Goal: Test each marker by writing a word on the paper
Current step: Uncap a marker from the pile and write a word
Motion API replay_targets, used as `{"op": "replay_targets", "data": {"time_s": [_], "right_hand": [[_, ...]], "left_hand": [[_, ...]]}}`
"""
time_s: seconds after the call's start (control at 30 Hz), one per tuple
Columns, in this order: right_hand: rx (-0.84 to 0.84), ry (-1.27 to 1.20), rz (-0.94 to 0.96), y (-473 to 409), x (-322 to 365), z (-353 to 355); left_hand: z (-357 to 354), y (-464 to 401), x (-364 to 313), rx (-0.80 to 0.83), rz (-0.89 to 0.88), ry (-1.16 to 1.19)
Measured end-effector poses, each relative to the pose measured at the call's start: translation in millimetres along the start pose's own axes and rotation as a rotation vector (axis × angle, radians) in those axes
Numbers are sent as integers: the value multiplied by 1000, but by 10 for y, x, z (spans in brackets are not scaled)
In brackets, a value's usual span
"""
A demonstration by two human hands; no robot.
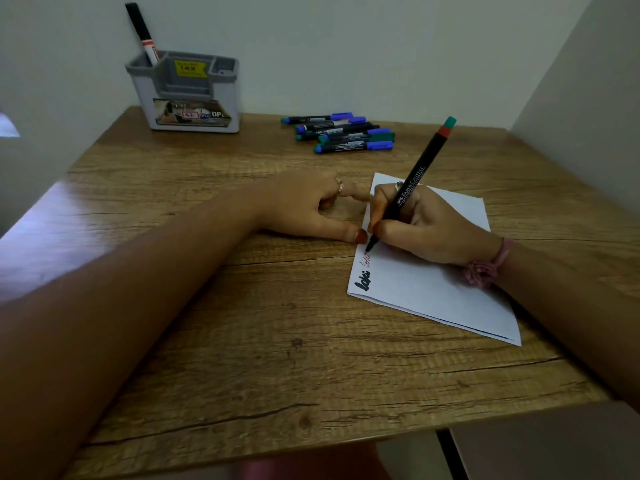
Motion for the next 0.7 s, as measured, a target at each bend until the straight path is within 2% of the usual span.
{"op": "replay_targets", "data": {"time_s": [0.2,0.33,0.57,0.7], "right_hand": [[-148,-293,61,18,70,188],[-194,-320,54,14,111,306],[-402,-248,59,58,64,478],[-407,-265,65,65,89,463]], "left_hand": [[-23,20,111,-88,44,339],[69,72,226,-155,18,548],[169,114,216,-231,8,366],[188,116,206,-254,2,354]]}}
Point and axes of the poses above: each hand's wrist, its own y-axis away from the middle knuckle, its own z-axis out of the back of the hand, x = y × z, the point moved 8 cm from there along -y, towards the middle knuckle, and after that the axes turned 9 degrees about x, right-handed, at the moved point
